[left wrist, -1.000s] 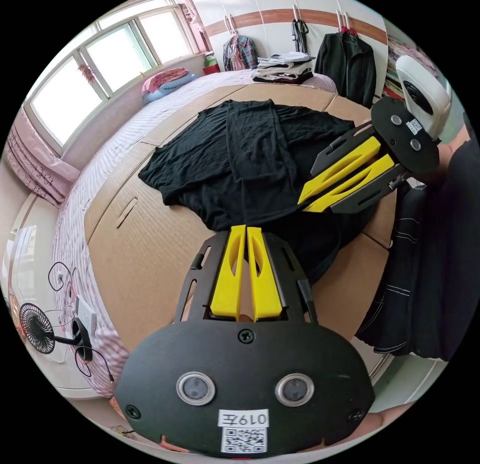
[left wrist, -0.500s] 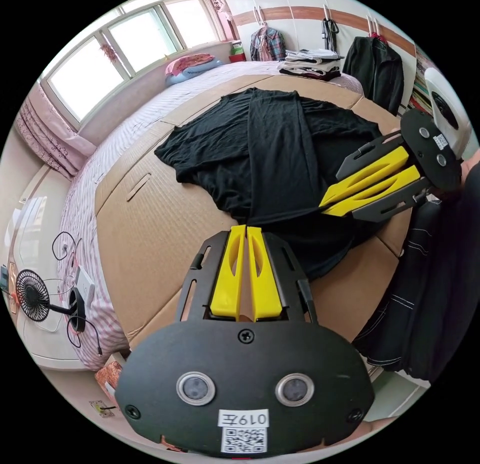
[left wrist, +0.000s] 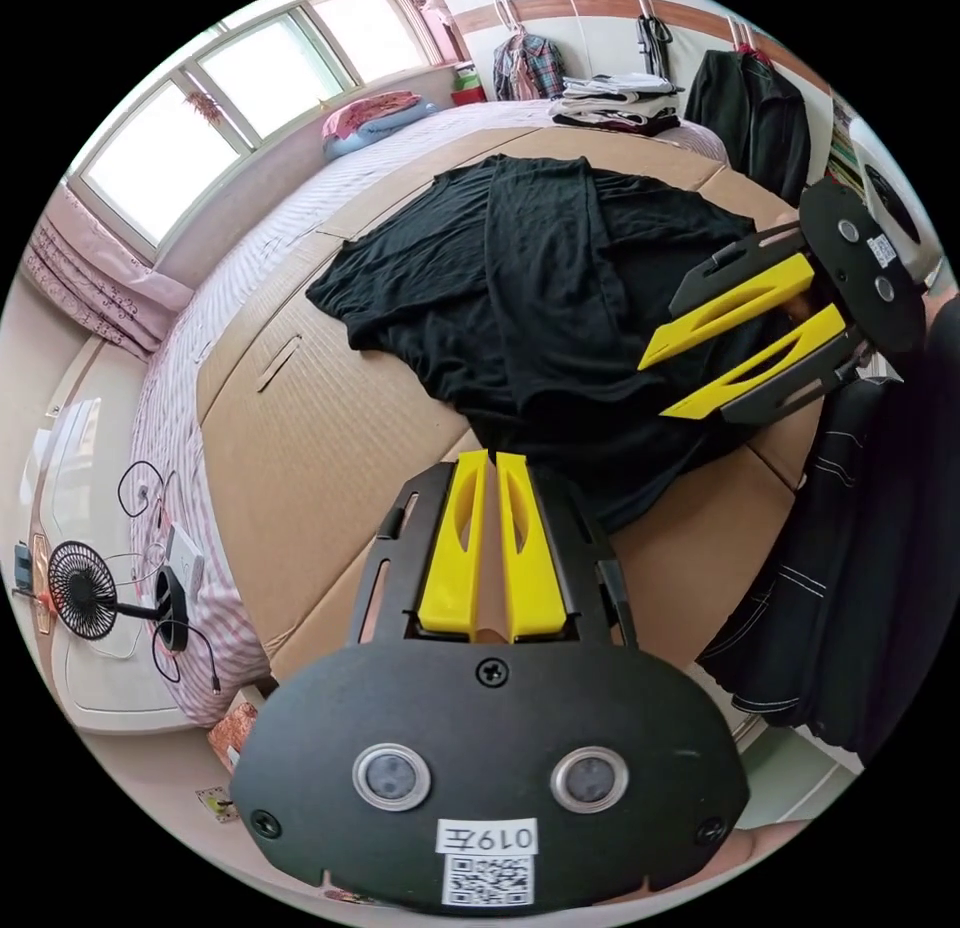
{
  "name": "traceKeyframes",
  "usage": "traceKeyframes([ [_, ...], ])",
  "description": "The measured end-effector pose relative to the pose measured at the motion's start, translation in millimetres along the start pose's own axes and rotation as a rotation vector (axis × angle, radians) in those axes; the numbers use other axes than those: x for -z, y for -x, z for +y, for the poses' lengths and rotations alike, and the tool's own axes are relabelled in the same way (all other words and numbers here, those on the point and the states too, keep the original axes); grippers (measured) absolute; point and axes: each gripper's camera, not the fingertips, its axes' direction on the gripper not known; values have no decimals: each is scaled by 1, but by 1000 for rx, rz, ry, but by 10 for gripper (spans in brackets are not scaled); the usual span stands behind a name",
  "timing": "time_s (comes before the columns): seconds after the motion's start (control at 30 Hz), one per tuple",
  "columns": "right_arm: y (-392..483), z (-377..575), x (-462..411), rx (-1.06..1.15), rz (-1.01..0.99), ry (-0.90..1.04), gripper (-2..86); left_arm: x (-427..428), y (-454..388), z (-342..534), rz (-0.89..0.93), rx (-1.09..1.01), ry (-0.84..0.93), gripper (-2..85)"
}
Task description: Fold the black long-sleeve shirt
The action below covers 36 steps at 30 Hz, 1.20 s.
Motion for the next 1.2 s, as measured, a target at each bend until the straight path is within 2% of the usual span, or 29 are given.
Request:
traceKeyframes([
  [0.17,-25,26,23,12,-158,-81,73,12,14,16,19,89,-18,12],
  [0.3,-35,25,22,-26,-364,-158,62,41,7,12,143,110,-229,10],
  [0.33,-36,24,19,-44,-369,-158,55,42,4,9,135,94,-231,10],
  [0.43,-39,21,16,-139,-312,-172,33,37,-6,1,12,65,-189,9],
  [0.7,-10,17,19,-145,-2,-128,64,11,-25,-9,10,-134,-158,10],
  [0.9,10,10,21,-99,48,-102,64,-2,-6,-16,48,-79,-130,11],
  [1.2,21,-6,19,-66,13,-101,63,-8,32,-7,40,15,-114,11],
])
